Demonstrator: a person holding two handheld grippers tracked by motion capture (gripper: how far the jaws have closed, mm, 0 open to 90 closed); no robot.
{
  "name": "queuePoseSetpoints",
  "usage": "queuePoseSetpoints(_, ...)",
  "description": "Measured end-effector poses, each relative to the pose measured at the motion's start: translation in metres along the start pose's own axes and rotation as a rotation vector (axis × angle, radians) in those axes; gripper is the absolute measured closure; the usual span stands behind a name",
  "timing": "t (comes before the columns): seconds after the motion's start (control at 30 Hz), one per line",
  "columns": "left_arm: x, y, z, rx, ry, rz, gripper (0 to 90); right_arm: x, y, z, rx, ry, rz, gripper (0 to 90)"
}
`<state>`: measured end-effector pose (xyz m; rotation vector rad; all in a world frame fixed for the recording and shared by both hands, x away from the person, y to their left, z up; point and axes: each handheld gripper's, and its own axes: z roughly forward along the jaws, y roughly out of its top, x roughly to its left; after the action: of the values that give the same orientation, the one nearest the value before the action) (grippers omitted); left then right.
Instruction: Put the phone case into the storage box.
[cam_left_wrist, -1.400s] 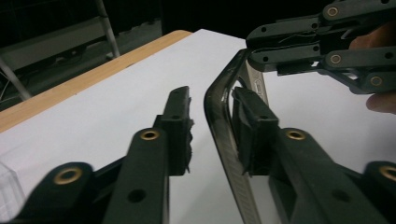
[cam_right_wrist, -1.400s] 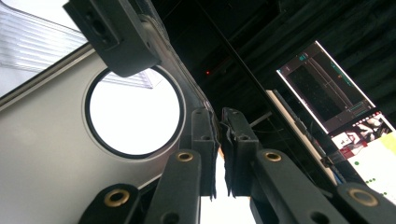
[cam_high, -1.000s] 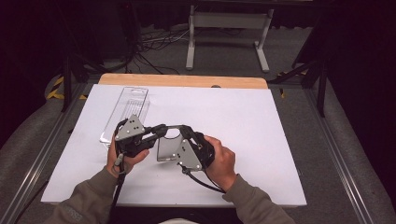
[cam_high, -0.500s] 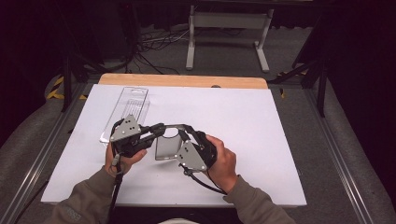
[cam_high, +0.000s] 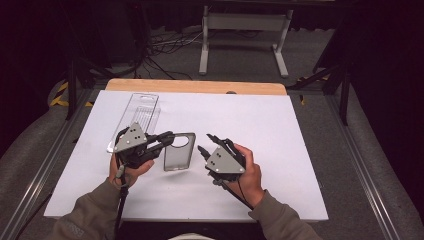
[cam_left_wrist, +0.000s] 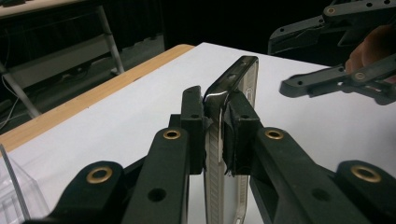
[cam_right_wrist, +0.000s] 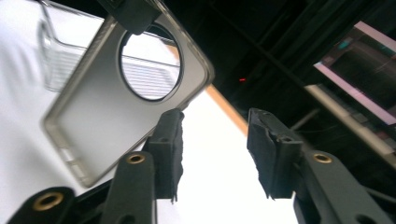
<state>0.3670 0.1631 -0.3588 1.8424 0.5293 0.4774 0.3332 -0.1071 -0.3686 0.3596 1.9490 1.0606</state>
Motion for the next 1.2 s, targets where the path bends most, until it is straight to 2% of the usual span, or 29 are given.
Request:
queuePoseSetpoints(0.07, 0.001, -0.001, -0.001, 0.001, 0.003, 0.002, 80.2, -0.004, -0.005, -0.003, -0.006, 0.027, 0.040, 50.5)
queuePoseSetpoints(0.17, 0.001, -0.002, -0.001, 0.005, 0.006, 0.003, 80.2, -0.008, -0.012, -0.007, -0.014, 0.044, 0.069, 45.9)
queuePoseSetpoints(0.23, 0.001, -0.002, -0.001, 0.003, 0.009, 0.003, 80.2, -0.010, -0.015, -0.008, -0.016, 0.047, 0.080, 45.2)
queuePoseSetpoints(0.3, 0.002, -0.003, -0.001, 0.002, 0.012, 0.009, 80.2, -0.013, -0.022, -0.011, -0.019, 0.042, 0.114, 43.6)
queuePoseSetpoints(0.53, 0.003, -0.002, -0.003, -0.002, 0.017, 0.014, 80.2, -0.020, -0.039, -0.017, 0.008, 0.043, 0.151, 38.6)
queuePoseSetpoints(0.73, 0.005, -0.002, -0.004, -0.008, 0.015, 0.011, 80.2, -0.020, -0.050, -0.021, 0.021, 0.062, 0.147, 37.0)
queuePoseSetpoints(1.13, 0.008, 0.001, -0.005, -0.012, 0.009, 0.010, 80.2, -0.019, -0.066, -0.035, 0.047, 0.067, 0.173, 32.6)
queuePoseSetpoints(1.2, 0.009, 0.001, -0.006, -0.024, 0.014, 0.009, 80.2, -0.018, -0.069, -0.037, 0.054, 0.072, 0.181, 30.7)
